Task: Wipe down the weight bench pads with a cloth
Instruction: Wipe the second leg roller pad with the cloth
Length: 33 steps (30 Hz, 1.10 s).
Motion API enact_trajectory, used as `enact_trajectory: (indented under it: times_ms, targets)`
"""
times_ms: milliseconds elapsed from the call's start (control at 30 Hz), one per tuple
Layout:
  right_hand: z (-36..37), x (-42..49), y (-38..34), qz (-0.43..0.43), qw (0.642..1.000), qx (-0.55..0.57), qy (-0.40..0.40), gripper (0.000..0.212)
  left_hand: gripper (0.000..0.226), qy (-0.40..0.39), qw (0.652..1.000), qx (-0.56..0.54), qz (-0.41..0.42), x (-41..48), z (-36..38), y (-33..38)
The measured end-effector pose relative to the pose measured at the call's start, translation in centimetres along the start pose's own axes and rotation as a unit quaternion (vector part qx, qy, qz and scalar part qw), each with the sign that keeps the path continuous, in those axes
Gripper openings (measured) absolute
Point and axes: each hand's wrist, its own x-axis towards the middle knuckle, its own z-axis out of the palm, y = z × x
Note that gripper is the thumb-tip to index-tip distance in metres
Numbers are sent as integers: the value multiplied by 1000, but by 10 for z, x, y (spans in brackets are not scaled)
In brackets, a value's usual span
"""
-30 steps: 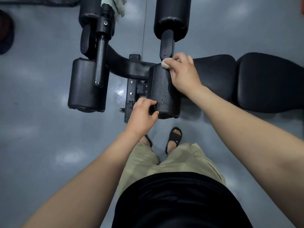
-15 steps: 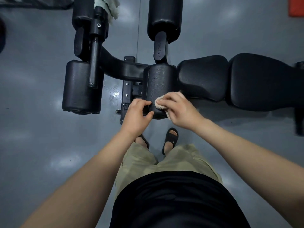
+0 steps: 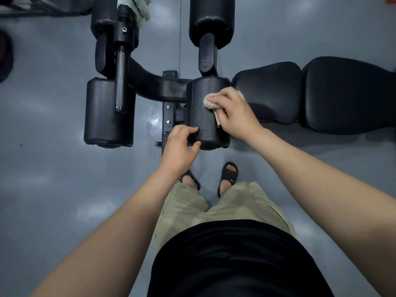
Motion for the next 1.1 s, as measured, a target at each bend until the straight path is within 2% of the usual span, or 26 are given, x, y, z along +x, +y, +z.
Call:
enact_trajectory:
  times_ms: [133,367,533,800,933,1000,1100]
  targets:
    - [3,-41,-6,-31,999,3,-40,35,36,2,1000,-5,3,0,0,1]
    - [9,-83,-13,-54,997,6,-57,31,35,7,1000,-5,8,0,-2,5]
    - [-2,-70,-9,-25,995,37,-85,33,35,11,1000,11,11,-1,0,10]
    - [-6,-21,0,28,999,34,-23,31,37,27,999,32,-2,-7,11,24]
    - [-3,-15,-5,64,998,20,13,33,34,14,999,20,24,-5,9,30]
    - [-4,-29,-11,44,999,16,-5,36,38,12,1000,-3,9,-3,4,29]
    - [-7,-56,-18,-32,998,27,-44,33,45,19,999,22,-21,2,-1,20]
